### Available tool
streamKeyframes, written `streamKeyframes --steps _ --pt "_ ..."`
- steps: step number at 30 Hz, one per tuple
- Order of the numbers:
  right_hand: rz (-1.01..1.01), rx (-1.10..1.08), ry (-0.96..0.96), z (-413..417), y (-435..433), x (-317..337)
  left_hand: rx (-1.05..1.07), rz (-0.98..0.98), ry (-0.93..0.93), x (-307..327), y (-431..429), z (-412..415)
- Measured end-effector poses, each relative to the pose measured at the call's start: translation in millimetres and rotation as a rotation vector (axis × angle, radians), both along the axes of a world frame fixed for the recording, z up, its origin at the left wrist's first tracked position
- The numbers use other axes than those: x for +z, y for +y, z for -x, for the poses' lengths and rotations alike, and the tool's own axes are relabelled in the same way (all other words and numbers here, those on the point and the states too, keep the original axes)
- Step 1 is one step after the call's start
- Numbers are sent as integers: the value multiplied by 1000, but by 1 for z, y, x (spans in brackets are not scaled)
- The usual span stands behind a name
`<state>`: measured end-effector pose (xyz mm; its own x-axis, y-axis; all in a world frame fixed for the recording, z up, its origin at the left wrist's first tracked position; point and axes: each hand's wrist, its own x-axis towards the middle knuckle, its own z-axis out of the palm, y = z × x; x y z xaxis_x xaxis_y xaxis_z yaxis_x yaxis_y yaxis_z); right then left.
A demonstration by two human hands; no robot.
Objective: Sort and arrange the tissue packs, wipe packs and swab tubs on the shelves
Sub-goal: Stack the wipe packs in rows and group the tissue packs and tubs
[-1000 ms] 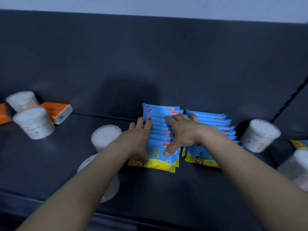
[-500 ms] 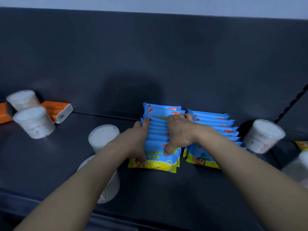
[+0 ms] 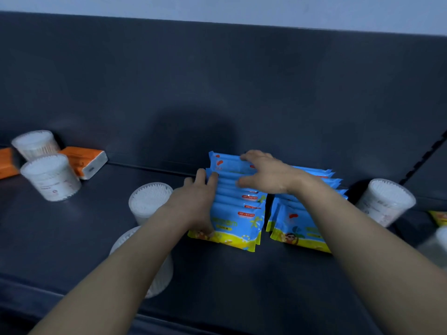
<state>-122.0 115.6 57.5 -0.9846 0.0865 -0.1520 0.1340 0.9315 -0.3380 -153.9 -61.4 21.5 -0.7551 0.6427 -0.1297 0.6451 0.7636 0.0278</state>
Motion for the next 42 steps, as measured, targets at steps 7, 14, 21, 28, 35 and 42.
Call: streamKeyframes --steps 7,14,21,28,35,42 --pt "-270 -49 54 25 2 -14 -82 30 -47 2 3 7" --pt "-176 0 -21 37 -1 -12 -80 51 21 0 1 13" --pt "102 -26 -76 44 2 2 -70 75 -75 2 6 21" --pt "67 -38 -157 49 6 -6 -42 36 -121 3 6 17" --pt "330 -108 -428 51 3 2 -62 -33 -115 -1 -3 6" --pt "233 -83 -454 60 -5 -1 -72 -82 -140 1 -7 4"
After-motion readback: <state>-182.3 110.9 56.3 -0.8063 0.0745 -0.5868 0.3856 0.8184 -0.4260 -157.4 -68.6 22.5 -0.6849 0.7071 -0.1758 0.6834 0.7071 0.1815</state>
